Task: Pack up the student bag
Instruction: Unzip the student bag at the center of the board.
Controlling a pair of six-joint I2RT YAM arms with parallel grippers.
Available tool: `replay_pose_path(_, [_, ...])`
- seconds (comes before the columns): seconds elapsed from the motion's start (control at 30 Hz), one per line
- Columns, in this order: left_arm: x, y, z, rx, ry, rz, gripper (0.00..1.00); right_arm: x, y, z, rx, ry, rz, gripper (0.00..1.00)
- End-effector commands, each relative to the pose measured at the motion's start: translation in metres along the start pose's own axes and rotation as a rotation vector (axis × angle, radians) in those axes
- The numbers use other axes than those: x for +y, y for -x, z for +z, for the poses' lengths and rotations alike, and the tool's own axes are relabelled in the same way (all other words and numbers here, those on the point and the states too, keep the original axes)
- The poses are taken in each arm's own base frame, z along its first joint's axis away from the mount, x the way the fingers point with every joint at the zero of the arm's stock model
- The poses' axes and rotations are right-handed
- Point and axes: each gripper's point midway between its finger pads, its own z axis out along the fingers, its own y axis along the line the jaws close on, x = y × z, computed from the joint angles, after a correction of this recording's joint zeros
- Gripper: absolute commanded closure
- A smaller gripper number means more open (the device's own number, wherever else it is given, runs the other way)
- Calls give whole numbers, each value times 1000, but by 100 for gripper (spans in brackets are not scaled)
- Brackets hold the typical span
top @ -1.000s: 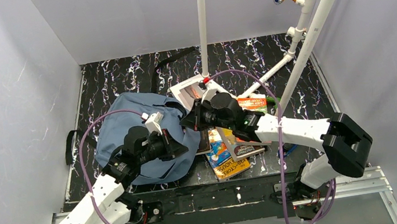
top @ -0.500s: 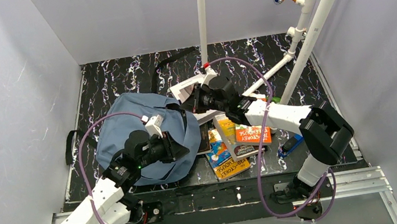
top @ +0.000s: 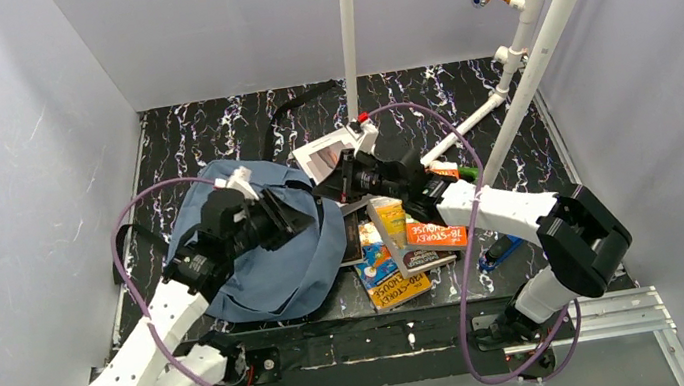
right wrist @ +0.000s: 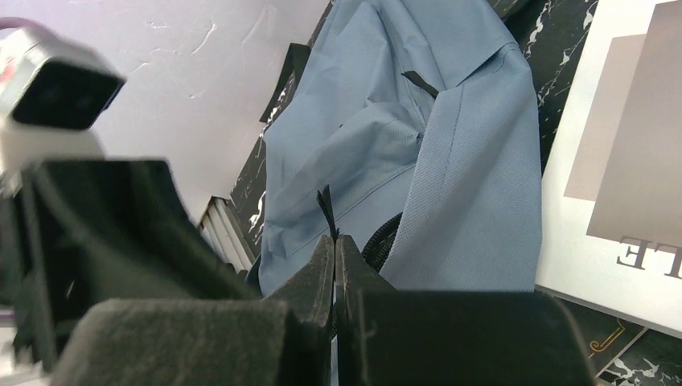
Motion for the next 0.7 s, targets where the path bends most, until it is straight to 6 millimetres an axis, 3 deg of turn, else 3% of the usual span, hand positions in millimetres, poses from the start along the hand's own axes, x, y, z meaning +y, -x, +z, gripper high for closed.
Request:
replay_pose_path(0.0, [15, 30, 6, -49, 66, -306, 65, 38, 29, -14, -95, 126, -47, 99])
replay_pose_path(0.13, [7, 46, 18, -46, 44, -363, 61, 40, 32, -15, -101, 128, -67, 99])
replay_pose_path(0.3, [0, 49, 40, 10, 18, -433, 67, 45, 35, -15, -97, 136, -76, 99])
replay_pose_path(0.5, [13, 54, 57, 1, 81, -447, 63, 44, 34, -14, -95, 140, -86, 99])
replay_pose_path(0.67, [27, 51, 61, -8, 138, -479, 53, 49, 32, -15, -81, 161, -83, 99])
